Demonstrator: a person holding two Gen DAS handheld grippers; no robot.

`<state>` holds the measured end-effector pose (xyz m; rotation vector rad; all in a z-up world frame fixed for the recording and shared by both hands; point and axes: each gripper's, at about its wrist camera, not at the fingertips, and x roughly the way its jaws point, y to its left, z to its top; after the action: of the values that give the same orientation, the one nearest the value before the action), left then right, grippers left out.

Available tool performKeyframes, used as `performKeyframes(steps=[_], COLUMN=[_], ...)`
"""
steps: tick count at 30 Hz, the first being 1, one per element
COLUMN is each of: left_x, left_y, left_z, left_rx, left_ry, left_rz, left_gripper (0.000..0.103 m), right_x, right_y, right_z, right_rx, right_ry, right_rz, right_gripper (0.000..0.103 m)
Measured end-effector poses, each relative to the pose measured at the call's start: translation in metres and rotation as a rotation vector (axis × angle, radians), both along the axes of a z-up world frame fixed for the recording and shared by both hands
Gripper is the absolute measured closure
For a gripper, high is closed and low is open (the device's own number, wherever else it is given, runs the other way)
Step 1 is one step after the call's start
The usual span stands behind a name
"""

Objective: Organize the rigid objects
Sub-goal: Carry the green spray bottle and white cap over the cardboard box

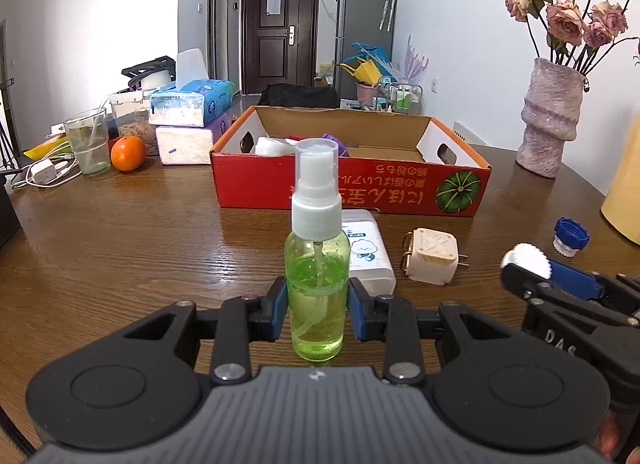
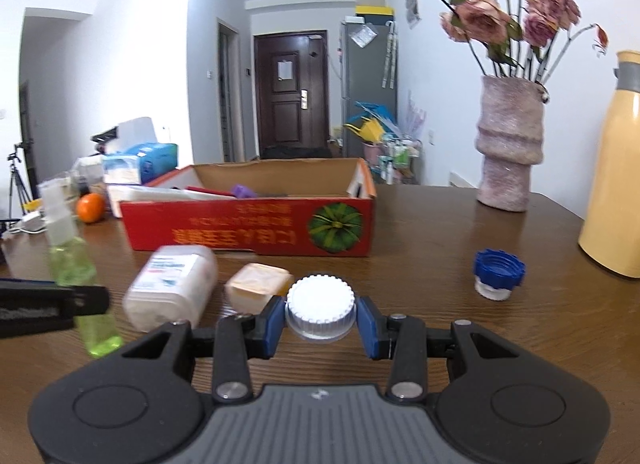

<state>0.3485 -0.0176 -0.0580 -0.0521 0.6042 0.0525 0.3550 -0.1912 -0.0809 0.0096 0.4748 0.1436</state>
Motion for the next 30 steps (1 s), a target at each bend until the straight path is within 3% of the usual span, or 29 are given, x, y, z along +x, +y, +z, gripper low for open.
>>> performKeyframes(steps=[30], left_x=[0.038], left_y=[-0.014], left_z=[0.055], left_rx=[-0.041], left_ry=[-0.122], left_rz=[-0.02], left_gripper=[0.071], right_x=[0.02], right_y=[0.025], right_z=[0.049], right_rx=[0.02], right_ry=[-0.127], right_rz=[0.046], right_gripper=[0.065])
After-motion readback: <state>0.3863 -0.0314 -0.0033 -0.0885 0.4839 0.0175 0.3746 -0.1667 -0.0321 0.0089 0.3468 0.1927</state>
